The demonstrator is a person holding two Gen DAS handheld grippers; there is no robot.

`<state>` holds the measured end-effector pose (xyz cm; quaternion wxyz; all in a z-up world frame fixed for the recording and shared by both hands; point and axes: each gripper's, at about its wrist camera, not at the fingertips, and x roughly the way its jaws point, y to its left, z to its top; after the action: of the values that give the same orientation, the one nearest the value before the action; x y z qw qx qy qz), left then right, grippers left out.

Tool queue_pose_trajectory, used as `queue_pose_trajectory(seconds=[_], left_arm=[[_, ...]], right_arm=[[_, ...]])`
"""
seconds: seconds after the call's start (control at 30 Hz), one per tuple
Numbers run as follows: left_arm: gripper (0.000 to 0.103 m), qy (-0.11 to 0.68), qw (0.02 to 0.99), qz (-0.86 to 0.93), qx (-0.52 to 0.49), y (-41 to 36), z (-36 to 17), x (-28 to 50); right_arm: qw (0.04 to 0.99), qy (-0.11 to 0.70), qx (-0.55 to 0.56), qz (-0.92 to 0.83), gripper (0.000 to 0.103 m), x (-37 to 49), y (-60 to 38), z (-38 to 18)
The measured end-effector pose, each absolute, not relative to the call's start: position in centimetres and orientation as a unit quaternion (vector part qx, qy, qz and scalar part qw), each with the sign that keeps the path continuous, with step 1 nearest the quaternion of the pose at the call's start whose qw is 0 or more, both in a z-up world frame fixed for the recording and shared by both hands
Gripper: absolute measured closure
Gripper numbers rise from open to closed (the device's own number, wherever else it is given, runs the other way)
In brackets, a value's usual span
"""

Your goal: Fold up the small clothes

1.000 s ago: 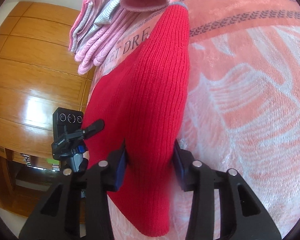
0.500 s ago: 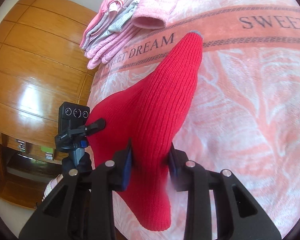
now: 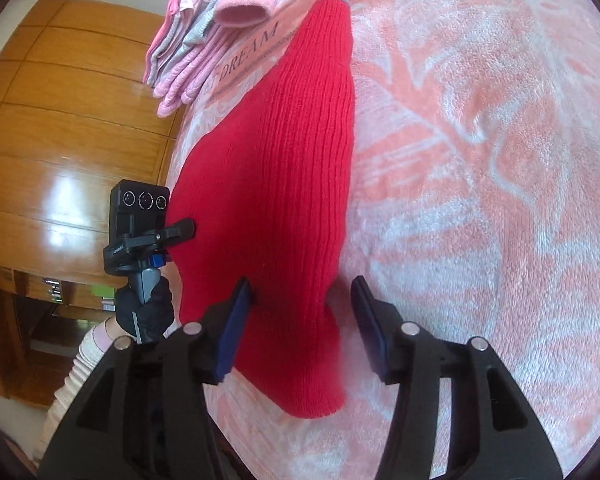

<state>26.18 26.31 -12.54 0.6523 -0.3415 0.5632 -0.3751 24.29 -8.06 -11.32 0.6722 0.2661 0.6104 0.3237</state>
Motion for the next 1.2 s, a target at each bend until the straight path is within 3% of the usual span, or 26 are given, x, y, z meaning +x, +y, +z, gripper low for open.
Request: queue_pose_trajectory(seconds=[0.2, 0.27, 0.33, 0.5, 0.63, 0.8, 0.87, 1.07, 1.2], left_arm=[[0.031, 0.556, 0.688, -0.389, -0.259, 25.3, -10.9, 23.0], [0.031, 0.555, 0.695, -0.384, -0.247, 25.1, -10.9, 21.8], [0.031, 0.553, 0.700, -0.380, -0.243, 25.1, -10.8, 20.9], [0.052, 0.565, 0.718, -0.355, -0.198, 25.9, -11.2, 19.8], [0.061, 0.566, 0.723, -0.347, -0.192, 24.8, -12.4, 19.0], [0.062, 0.558, 0.732, -0.349, -0.179, 24.7, -12.5, 18.8], [0.062, 0.562, 0.727, -0.347, -0.187, 24.9, -12.3, 18.9], [0.043, 0.557, 0.748, -0.302, -0.200, 25.4, -10.0, 17.3], [0.034, 0.536, 0.784, -0.261, -0.171, 25.3, -7.3, 16.0]], right_arm=[[0.664, 0.619, 0.252, 0.336, 0.051, 22.4, -7.0, -12.3], [0.657, 0.623, 0.255, 0.340, 0.072, 22.2, -6.7, -12.3], [0.653, 0.622, 0.257, 0.346, 0.083, 21.5, -6.4, -12.2], [0.667, 0.609, 0.247, 0.350, 0.088, 20.1, -6.5, -10.8], [0.673, 0.626, 0.220, 0.327, 0.089, 19.7, -6.3, -11.8], [0.681, 0.618, 0.215, 0.329, 0.083, 19.1, -6.3, -12.2], [0.682, 0.614, 0.228, 0.327, 0.076, 18.8, -6.6, -12.3], [0.740, 0.601, 0.149, 0.262, 0.044, 17.5, -7.2, -8.3], [0.761, 0.597, 0.122, 0.223, 0.039, 16.4, -7.0, -5.4]])
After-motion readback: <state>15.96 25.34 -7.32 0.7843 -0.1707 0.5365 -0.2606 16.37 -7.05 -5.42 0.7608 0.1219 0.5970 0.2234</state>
